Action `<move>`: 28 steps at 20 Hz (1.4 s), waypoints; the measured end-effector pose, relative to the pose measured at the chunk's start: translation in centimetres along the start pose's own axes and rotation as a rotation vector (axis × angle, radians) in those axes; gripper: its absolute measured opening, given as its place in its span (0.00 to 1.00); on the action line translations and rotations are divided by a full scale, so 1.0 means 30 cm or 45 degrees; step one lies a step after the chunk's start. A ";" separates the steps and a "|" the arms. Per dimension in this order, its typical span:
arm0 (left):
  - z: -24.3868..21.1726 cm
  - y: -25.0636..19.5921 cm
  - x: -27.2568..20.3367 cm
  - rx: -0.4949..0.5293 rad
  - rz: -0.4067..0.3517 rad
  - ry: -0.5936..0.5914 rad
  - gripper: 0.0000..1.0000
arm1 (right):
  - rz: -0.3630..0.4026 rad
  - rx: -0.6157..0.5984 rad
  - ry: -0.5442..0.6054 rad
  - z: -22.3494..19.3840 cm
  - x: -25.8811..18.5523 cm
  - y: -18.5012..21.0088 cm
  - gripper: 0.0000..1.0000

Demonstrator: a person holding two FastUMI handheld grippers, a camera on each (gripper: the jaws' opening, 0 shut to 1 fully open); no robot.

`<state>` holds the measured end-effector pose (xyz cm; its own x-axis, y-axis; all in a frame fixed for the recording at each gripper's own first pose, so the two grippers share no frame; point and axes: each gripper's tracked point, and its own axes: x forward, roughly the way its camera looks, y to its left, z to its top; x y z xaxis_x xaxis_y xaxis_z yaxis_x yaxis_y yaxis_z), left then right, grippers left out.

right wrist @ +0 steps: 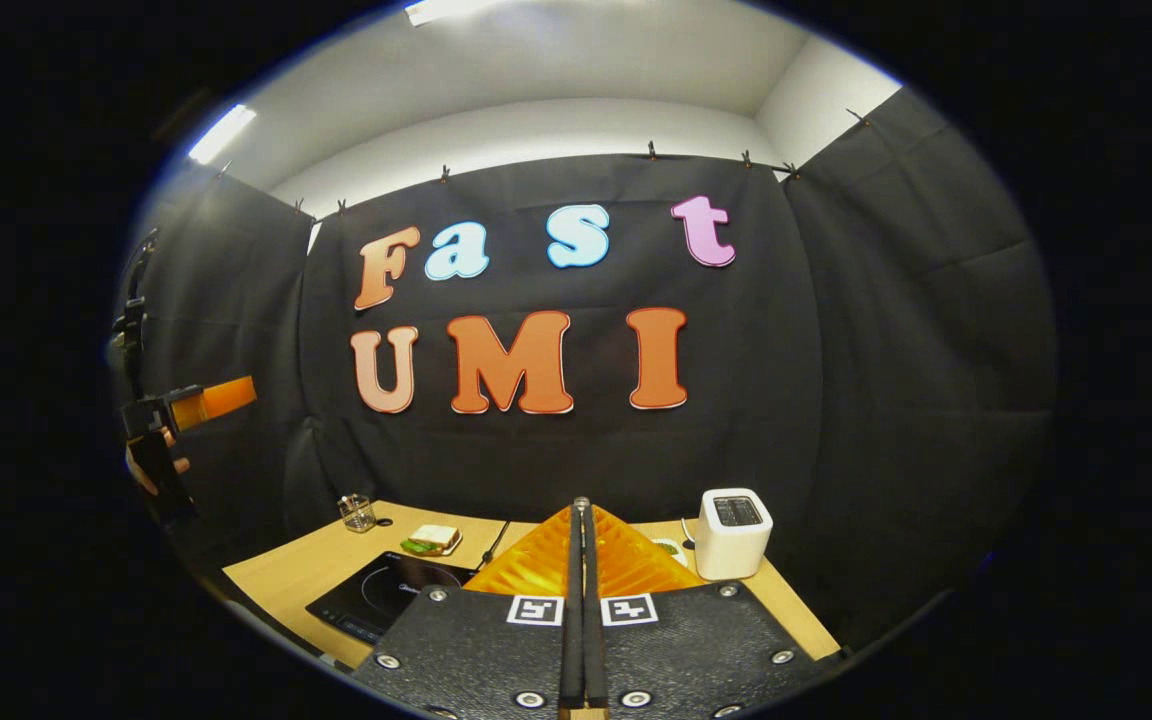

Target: First push the handle of the pot to place it horizontally, then grasp the pot with both hands and set it on the induction cooktop.

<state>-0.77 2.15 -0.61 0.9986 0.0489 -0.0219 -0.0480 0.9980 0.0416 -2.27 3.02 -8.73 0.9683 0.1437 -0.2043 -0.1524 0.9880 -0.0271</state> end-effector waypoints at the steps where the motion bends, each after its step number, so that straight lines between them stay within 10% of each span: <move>1: -0.008 0.004 0.005 0.001 0.005 0.004 0.98 | -0.004 -0.014 0.020 -0.032 0.000 0.001 0.00; 28: -0.140 -0.010 0.054 -0.006 0.020 0.096 0.98 | 0.166 -0.006 0.792 -0.882 -0.077 0.090 0.00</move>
<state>0.76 2.11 -4.84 0.9930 0.0676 -0.0967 -0.0642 0.9972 0.0375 -10.15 3.83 -34.23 0.6456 0.2016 -0.7366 -0.2637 0.9641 0.0328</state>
